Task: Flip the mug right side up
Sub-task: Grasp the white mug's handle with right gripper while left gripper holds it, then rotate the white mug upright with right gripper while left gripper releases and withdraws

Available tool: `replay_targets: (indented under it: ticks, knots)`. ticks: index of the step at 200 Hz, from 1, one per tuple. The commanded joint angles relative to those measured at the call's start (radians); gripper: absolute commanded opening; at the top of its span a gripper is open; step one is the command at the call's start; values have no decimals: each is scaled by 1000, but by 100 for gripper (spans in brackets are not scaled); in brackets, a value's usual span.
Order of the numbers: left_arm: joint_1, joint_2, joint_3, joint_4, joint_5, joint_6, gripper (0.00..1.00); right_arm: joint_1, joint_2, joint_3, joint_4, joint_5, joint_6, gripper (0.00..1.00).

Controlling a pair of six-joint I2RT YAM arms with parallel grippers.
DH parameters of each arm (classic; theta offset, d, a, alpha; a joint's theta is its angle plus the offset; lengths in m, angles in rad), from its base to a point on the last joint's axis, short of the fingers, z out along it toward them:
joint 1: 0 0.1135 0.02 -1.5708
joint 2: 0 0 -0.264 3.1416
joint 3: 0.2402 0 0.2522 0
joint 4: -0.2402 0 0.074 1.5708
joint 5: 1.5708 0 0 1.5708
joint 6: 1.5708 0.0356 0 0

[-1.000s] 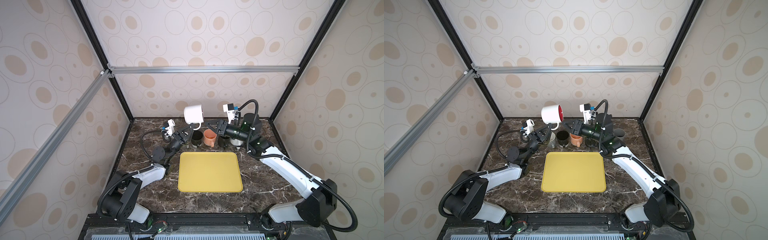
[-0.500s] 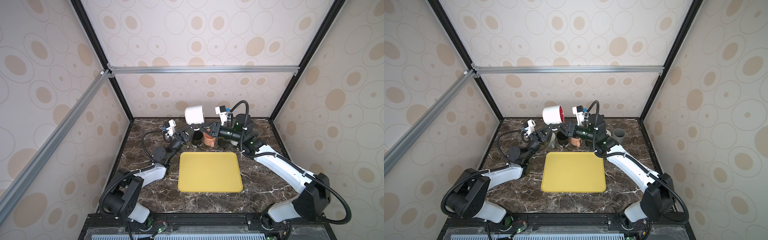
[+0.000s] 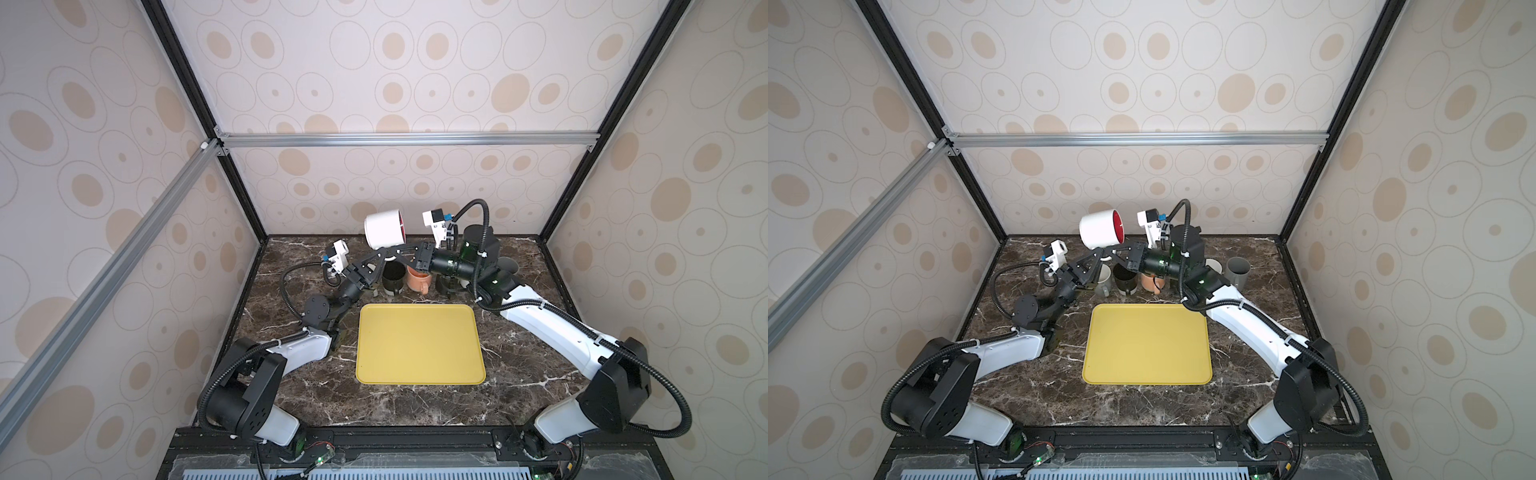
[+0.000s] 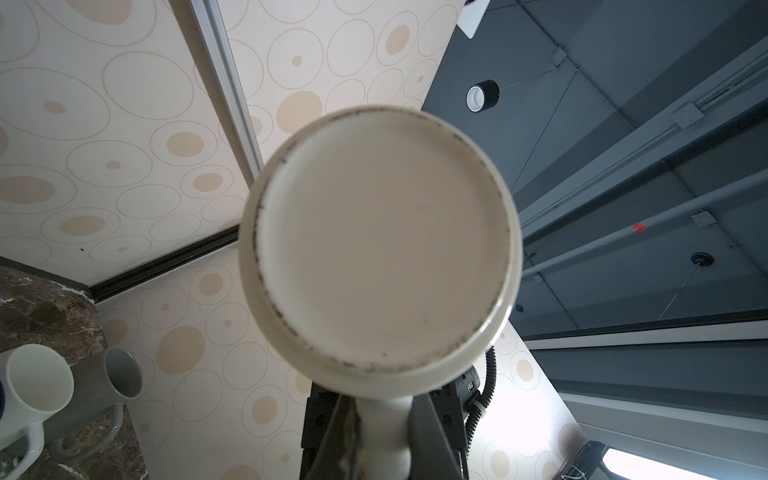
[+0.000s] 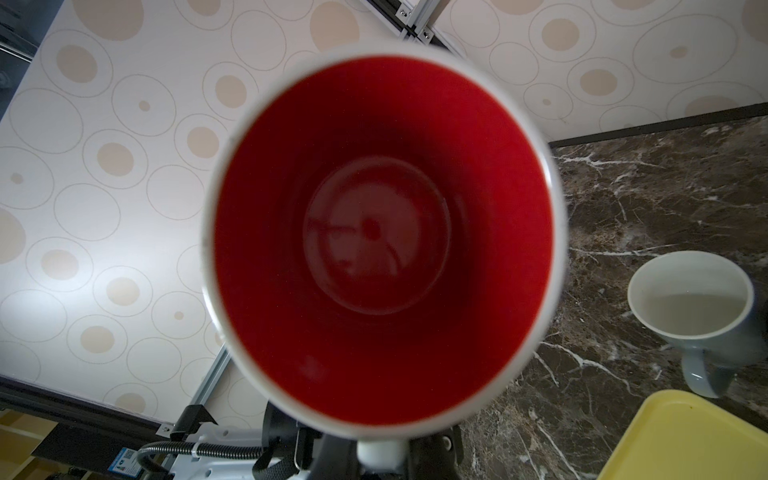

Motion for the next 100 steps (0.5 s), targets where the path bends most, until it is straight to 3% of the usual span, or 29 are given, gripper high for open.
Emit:
replay_targets:
  ticks: [1, 15, 23, 29, 31, 71, 100]
  knots:
    - [10, 2, 1, 184, 32, -23, 11, 20, 18, 56, 5, -5, -23, 0]
    - [18, -2, -11, 175, 37, -23, 54, 24, 31, 76, -12, -4, -28, 0]
    - [24, -11, -21, 166, 37, -20, 69, 29, 36, 89, -26, 1, -37, 0]
    - [30, -22, -30, 153, 37, -12, 96, 32, 43, 99, -32, 2, -43, 0]
    - [32, -27, -34, 146, 37, -10, 99, 33, 44, 102, -35, 3, -44, 0]
    - [112, -199, -148, -48, 37, 90, 100, 40, 106, 164, -50, 7, -43, 0]
    - [199, -417, -216, -378, 37, 255, 100, 48, 164, 225, -80, 1, -51, 0]
